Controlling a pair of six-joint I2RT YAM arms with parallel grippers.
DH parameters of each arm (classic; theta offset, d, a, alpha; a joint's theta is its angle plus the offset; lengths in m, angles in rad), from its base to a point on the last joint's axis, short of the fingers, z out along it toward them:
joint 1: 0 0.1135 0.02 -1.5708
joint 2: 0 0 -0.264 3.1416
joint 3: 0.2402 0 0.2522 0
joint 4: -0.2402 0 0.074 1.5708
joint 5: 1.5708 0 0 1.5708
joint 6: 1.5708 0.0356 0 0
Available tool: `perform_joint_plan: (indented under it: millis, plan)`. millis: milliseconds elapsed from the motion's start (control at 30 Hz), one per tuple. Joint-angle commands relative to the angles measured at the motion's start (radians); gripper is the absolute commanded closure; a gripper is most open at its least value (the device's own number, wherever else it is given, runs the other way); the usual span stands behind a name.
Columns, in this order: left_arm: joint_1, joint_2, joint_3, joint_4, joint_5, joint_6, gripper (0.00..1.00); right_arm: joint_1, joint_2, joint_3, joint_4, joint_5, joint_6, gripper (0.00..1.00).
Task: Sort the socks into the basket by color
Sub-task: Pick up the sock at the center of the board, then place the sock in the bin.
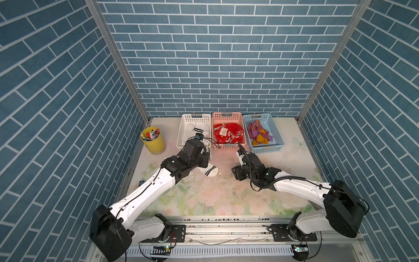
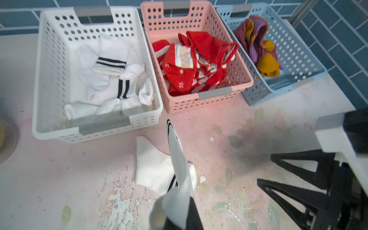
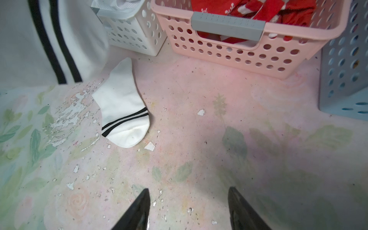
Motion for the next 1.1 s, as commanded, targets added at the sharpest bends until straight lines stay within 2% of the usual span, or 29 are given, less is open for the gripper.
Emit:
perform_joint_plan:
  millis: [0,367,600,933,967,1000,1067]
  plan:
    - [0.040,0.043,0.064,-0.026,-0.034,0.044,1.00,-0.001,-0.016,-0.007,-0.005,0.000,0.025,0.37]
    - [0.254,0.279,0.297,0.039,0.129,0.082,1.00,0.006,0.079,0.031,0.074,-0.109,0.014,0.38]
    - [0.331,0.471,0.478,0.026,0.152,0.095,1.00,0.047,0.179,0.122,0.083,-0.132,-0.023,0.36]
    - [0.431,0.724,0.661,0.030,0.286,0.076,0.95,0.067,0.276,0.250,0.052,-0.141,-0.053,0.36]
    - [0.438,0.743,0.672,0.031,0.294,0.076,0.93,0.068,0.283,0.258,0.049,-0.144,-0.054,0.36]
    - [0.444,0.758,0.679,0.031,0.290,0.075,0.86,0.070,0.292,0.268,0.046,-0.143,-0.056,0.35]
    - [0.455,0.786,0.690,0.022,0.289,0.071,0.64,0.073,0.311,0.285,0.042,-0.148,-0.057,0.36]
